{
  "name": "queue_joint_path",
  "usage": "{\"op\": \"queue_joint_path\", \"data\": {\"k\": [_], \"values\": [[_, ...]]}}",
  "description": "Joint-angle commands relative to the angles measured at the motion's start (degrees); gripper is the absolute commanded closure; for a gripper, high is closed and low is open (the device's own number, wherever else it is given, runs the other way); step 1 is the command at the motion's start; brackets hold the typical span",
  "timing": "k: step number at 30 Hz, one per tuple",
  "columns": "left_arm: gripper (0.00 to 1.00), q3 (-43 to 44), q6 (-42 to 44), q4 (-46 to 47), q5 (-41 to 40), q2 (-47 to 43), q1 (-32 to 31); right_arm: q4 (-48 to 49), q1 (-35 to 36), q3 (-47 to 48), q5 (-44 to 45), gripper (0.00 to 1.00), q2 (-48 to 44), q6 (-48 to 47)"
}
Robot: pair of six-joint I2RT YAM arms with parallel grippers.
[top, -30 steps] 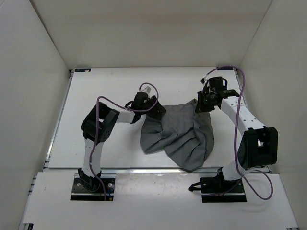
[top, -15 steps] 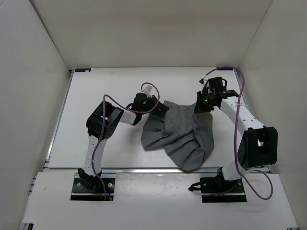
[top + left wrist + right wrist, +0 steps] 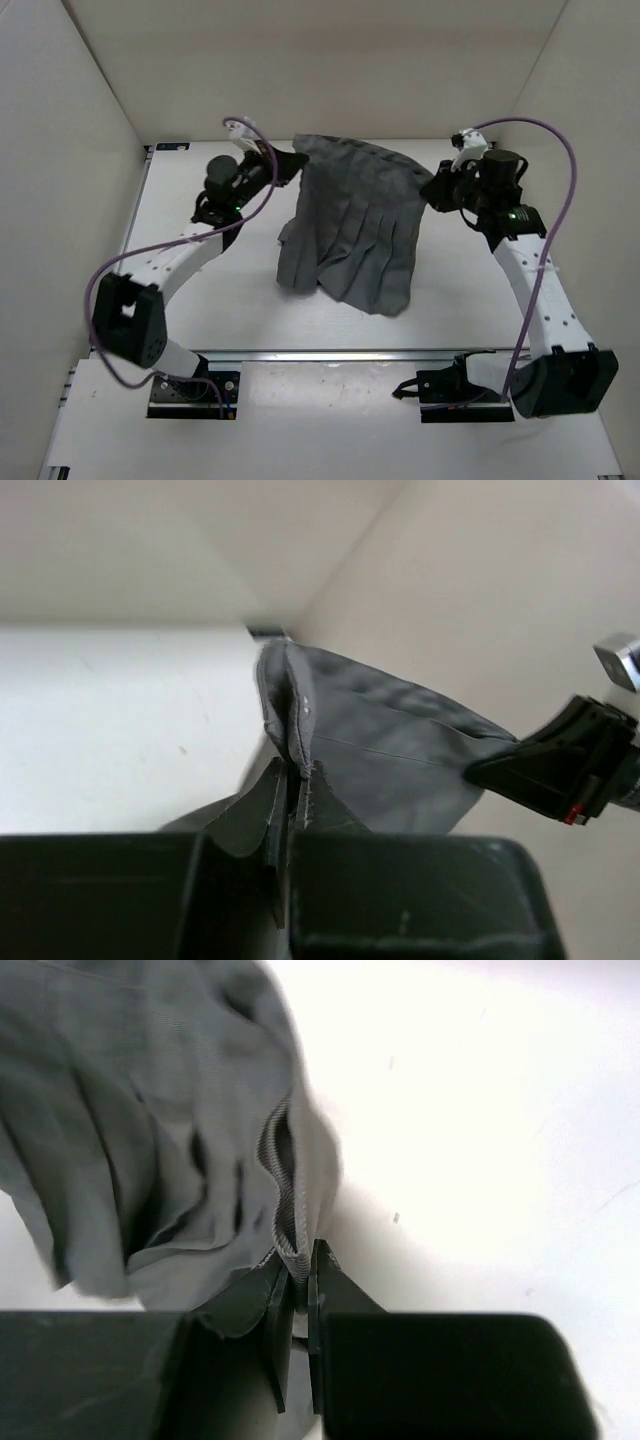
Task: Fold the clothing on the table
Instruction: Flatten the skirt out
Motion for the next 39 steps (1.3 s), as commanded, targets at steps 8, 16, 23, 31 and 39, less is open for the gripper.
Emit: {"op": "queue_joint_path", "data": {"k": [8,16,23,31,39], "values": [[1.0,-5.89,8.7,-13.6,-4.66,-28.37,4.08,4.95,-2.34,2.87,-5.68,1.0,-13.34,0.55],[1.0,-2.55,11.95,-26.51,-5.27,-31.21,4.7,5.02,0.21,7.71,-9.64,1.0,-9.5,3.28],[1.0,1.48,16.69,-30.57,-3.86,-20.16,7.69,4.6,6.54,15.59,-2.79,1.0,5.97,-1.64],[1.0,21.87,22.59,-32.5,-4.39,-5.99,11.02,-1.29,1.8,39.67,-1.12,1.0,22.58,-6.82],[1.0,11.03,22.59,-26.54,-6.15,-14.41,9.89,2.12,1.35,29.64,-2.8,0.99,15.23,-7.61]]}}
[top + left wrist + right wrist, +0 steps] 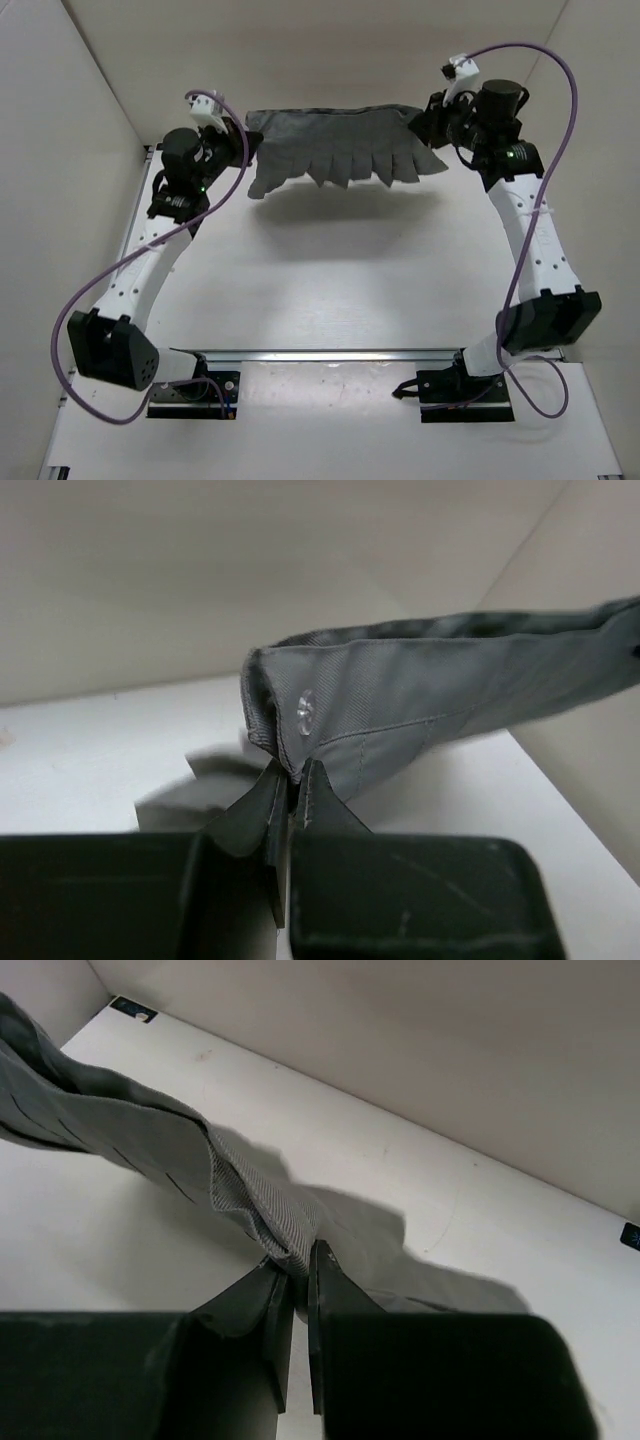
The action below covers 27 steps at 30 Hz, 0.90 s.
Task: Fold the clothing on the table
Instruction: Flatten the skirt out
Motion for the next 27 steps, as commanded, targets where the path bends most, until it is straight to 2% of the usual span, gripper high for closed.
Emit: {"op": "queue_joint_path", "data": {"k": [1,4,8,11,15,19,22,27], "values": [[1.0,-9.49,0.19,5.4,-1.49,-8.16,-0.3,4.49,0.0,-9.32,2.37,1.0,-6.81,-2.31],[1.0,-21.7,-1.48,7.69,-3.77,-14.65,-2.14,7.47,1.41,-29.05,2.03,1.0,-13.49,-0.3],[1.0,-40.86,-5.44,12.17,-7.64,-24.33,-7.23,10.12,3.86,-49.63,2.73,1.0,-23.25,4.0],[1.0,-50.28,-9.38,12.71,-6.69,-28.03,-8.29,10.3,5.36,-57.92,3.34,1.0,-28.0,6.91],[1.0,-57.6,-13.96,10.35,-9.39,-34.53,-9.18,9.86,7.2,-62.52,3.35,1.0,-31.17,11.65],[1.0,-59.71,-15.37,2.27,-10.54,-41.12,-8.57,8.19,8.61,-66.3,2.91,1.0,-34.24,13.33],[1.0,-61.12,-15.64,0.4,-10.02,-44.2,-7.42,8.27,8.53,-70.07,2.38,1.0,-36.0,13.95],[1.0,-60.61,-16.34,4.53,-9.32,-41.5,-7.77,8.54,6.33,-67.72,1.15,1.0,-34.87,12.81]]}}
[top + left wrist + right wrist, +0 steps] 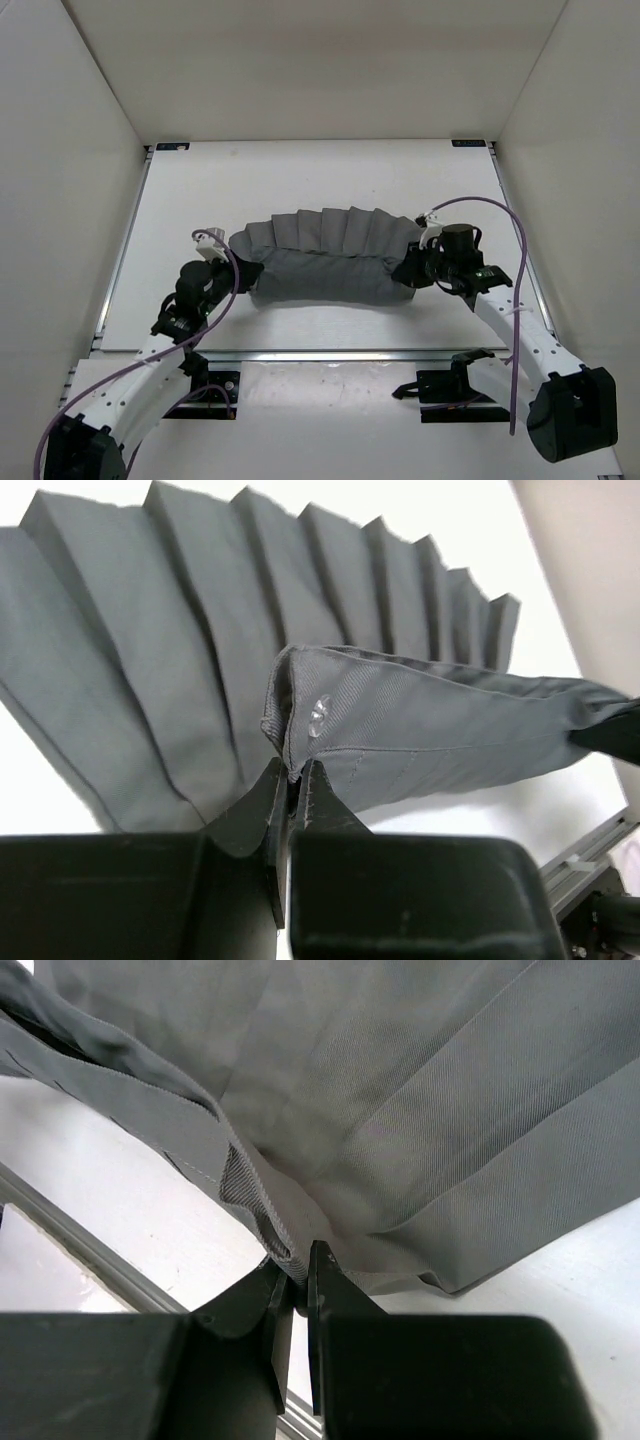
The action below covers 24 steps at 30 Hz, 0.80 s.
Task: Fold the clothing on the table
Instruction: Flatten the skirt out, then fold the skirt
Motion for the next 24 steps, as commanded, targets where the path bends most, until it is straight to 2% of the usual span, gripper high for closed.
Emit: {"op": "queue_joint_path", "data": {"k": [1,4,8,14,19,24], "values": [[1.0,2.38,0.02,1.84,-2.19,3.77,0.12,2.2,-1.69,3.15,1.19,1.0,0.35,-0.52],[1.0,6.44,1.09,4.3,-2.81,8.87,0.47,3.34,-3.35,8.59,1.46,1.0,2.89,-1.31],[1.0,13.02,2.75,6.94,-3.6,17.03,2.31,5.62,-5.82,14.23,-0.12,1.0,10.88,-1.06],[1.0,21.46,3.37,10.37,-5.36,34.69,2.67,10.55,-7.4,24.85,-0.12,1.0,30.37,-0.61],[1.0,26.73,2.06,14.59,-5.36,47.71,3.02,9.41,-8.29,33.9,-0.31,1.0,41.99,-0.7],[1.0,29.72,1.53,16.09,-5.45,54.39,3.63,7.74,-8.46,40.16,0.32,0.99,49.03,-1.93]]}}
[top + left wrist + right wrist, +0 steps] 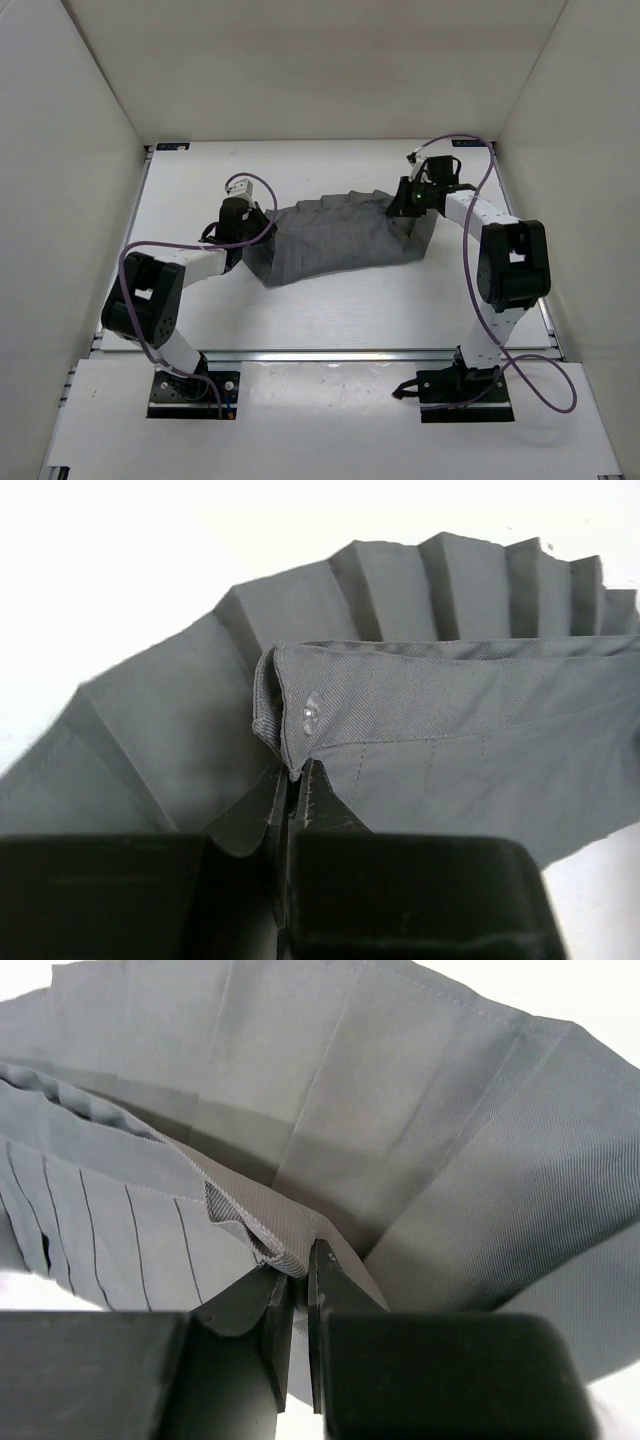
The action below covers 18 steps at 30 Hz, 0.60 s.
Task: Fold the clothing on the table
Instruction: Fold the skirt
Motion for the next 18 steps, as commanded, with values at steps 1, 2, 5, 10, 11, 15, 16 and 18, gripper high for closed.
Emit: {"op": "queue_joint_path", "data": {"k": [1,2,5,10,11,15,16,18], "values": [[0.99,3.94,-0.24,2.98,-0.97,2.6,1.27,0.7,-0.86,5.51,0.47,1.0,2.5,-1.3],[0.95,4.99,-0.33,2.89,-1.14,3.49,1.71,0.27,-0.86,7.09,0.55,1.0,3.56,-1.12],[0.94,6.67,0.28,3.06,-1.4,6.57,2.33,-0.52,-0.94,9.82,1.07,1.0,6.72,-1.64],[0.78,8.51,0.9,3.5,-1.93,9.47,3.99,-4.82,-1.03,17.11,3.88,0.71,12.43,-3.67],[0.73,9.04,0.81,3.76,-1.32,9.73,4.17,-5.53,-1.29,19.39,5.63,0.62,13.58,-3.32],[0.5,9.57,0.55,7.27,-0.09,10.18,5.58,-6.25,-2.0,20.83,10.04,0.47,12.8,-3.58],[0.48,9.57,0.63,8.85,0.7,10.26,5.58,-4.94,-2.7,20.47,9.44,0.45,11.23,-3.06],[0.43,10.27,0.11,10.26,1.84,10.0,6.72,-3.36,-3.84,16.18,9.43,0.41,7.54,-2.18]]}}
